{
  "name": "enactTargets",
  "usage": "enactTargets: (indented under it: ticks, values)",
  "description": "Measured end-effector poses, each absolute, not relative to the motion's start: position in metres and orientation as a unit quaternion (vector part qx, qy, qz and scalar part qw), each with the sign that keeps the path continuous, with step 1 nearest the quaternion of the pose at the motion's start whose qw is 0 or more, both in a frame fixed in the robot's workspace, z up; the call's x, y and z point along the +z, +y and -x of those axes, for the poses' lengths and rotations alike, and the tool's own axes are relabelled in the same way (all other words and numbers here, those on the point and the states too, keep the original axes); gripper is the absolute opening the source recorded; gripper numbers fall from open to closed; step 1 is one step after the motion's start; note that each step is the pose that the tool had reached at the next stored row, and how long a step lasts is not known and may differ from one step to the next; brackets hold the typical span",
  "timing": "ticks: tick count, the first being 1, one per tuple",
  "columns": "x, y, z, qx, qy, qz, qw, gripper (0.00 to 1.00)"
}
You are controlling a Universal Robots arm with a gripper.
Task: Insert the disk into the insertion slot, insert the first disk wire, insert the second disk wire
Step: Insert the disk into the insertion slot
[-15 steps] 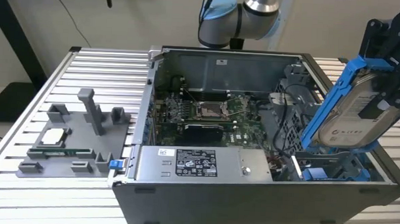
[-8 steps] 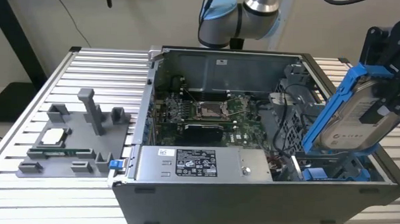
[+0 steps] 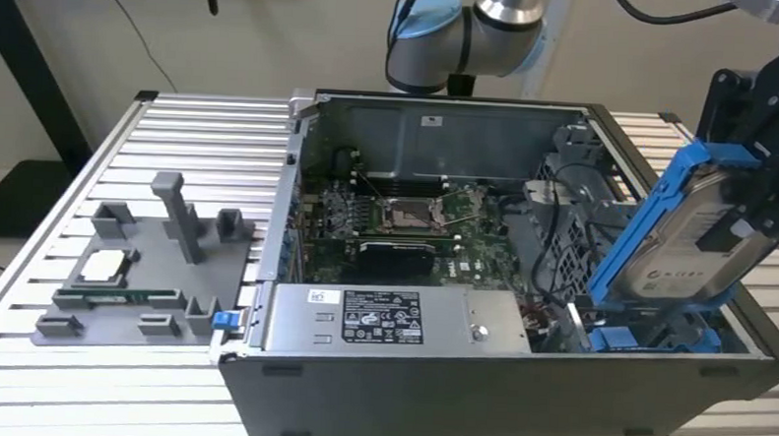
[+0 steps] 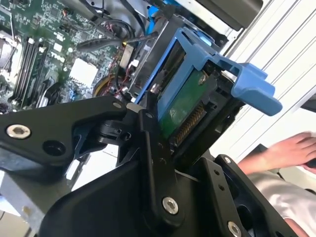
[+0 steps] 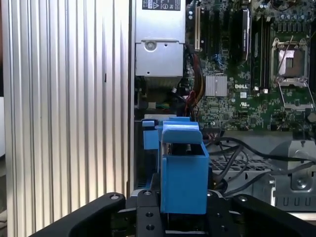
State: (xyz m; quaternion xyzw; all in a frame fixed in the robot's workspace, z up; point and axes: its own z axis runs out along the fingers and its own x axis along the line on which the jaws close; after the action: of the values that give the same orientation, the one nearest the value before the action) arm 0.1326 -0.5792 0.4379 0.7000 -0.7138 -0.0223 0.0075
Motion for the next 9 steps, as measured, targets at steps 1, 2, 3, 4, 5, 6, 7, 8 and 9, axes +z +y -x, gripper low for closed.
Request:
enactTargets:
  ticks: [1,2,3,4,5,6,7,8,9]
  values:
    - [0.436,-0.579,-0.133,-0.023,-0.714,-0.7,0.008,0.0]
    - [0.434,-0.579,-0.133,-0.023,-0.714,-0.7,0.008,0.0]
    - [0.432,-0.579,-0.133,-0.023,-0.714,-0.699,0.008,0.0]
    - [0.431,-0.579,-0.133,-0.023,-0.714,-0.699,0.008,0.0]
    - [0.429,-0.579,-0.133,-0.023,-0.715,-0.699,0.008,0.0]
    - [0.428,-0.579,-0.133,-0.023,-0.715,-0.699,0.008,0.0]
    - [0.427,-0.579,-0.133,-0.023,-0.715,-0.698,0.008,0.0]
    - [0.425,-0.579,-0.134,-0.023,-0.716,-0.698,0.008,0.0]
    - [0.424,-0.579,-0.134,-0.023,-0.716,-0.698,0.008,0.0]
